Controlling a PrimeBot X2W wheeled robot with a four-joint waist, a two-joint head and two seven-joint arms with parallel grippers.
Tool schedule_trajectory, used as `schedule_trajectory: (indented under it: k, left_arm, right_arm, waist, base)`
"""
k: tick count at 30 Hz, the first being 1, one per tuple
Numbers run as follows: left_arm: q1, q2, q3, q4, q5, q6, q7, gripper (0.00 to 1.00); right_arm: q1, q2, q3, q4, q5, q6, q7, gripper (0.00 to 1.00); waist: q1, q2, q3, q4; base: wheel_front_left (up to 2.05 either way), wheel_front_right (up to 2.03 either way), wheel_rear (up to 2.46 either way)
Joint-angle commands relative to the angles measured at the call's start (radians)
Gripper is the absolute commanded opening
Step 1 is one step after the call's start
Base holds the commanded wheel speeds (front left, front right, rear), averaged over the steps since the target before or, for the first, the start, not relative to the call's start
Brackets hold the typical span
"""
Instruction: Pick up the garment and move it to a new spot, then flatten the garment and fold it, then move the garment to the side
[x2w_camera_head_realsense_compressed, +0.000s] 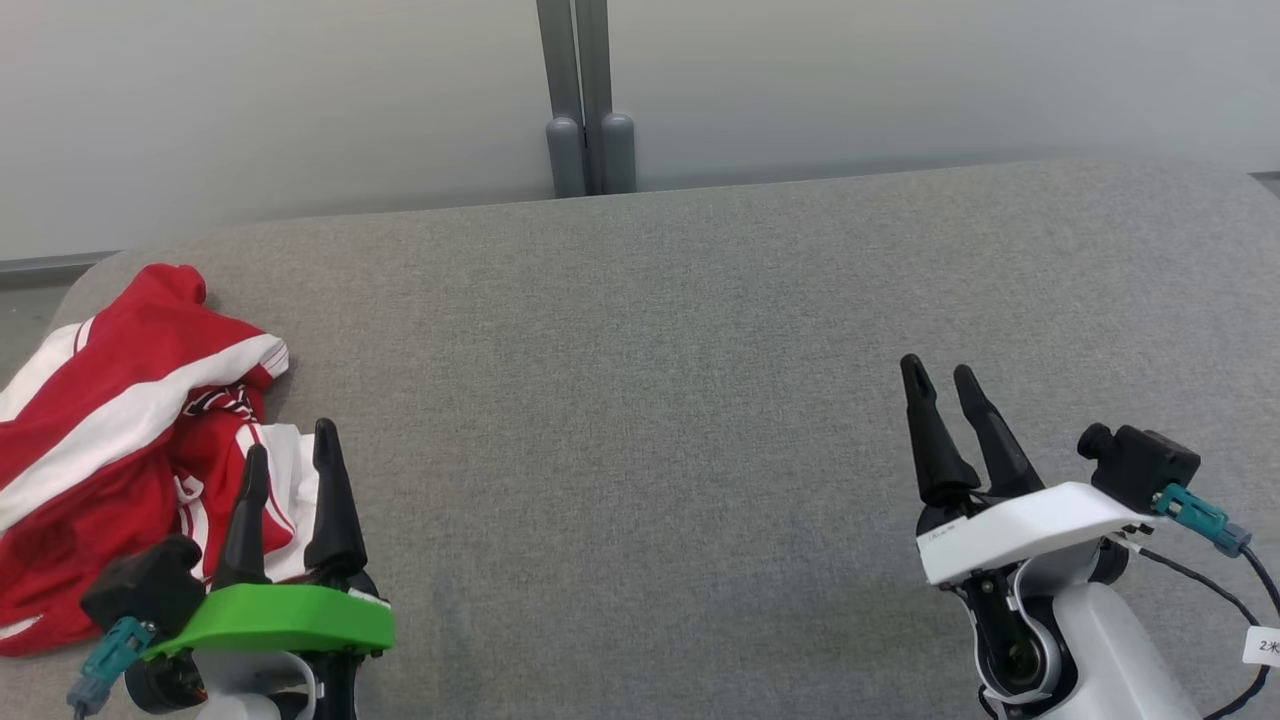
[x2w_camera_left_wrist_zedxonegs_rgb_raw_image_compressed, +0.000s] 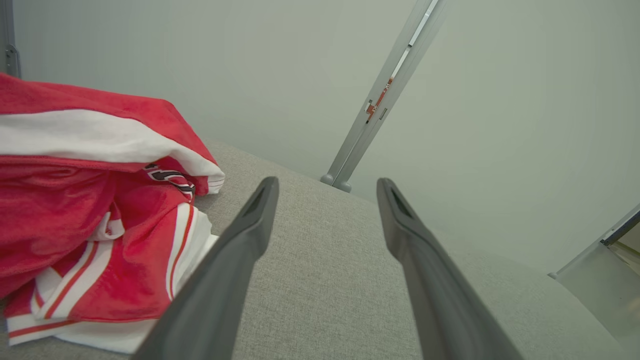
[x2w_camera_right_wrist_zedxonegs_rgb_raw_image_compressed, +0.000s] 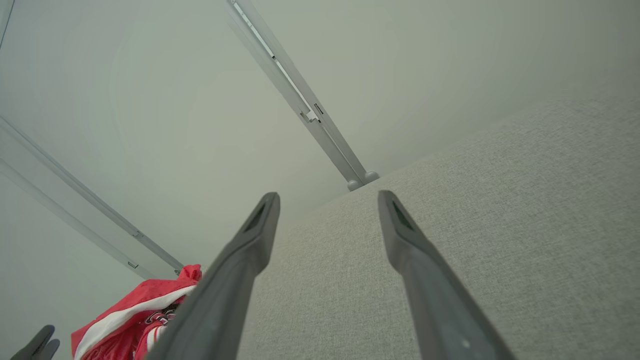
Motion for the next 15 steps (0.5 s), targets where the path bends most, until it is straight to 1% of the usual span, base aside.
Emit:
schedule_trajectory:
  k: [1, 15]
  left_arm:
    - [0.001, 0.008, -0.002, -0.01, 0.026, 0.003, -0.008, 1.0]
    - [0.009, 0.009, -0.014, -0.009, 0.147, 0.01, -0.041, 1.0]
  right_arm:
    - [-0.022, -0.003, 0.007, -0.003, -0.028, 0.001, -0.009, 1.0]
    - [-0.039, -0.009, 0.047, 0.02, -0.153, 0.001, -0.043, 1.0]
  waist:
    - [0.0, -0.0001, 0.0, 0.0]
    - [0.0, -0.0001, 0.002, -0.002]
  base:
    - [0.0, 0.0, 0.0]
    - [0.0, 0.0, 0.0]
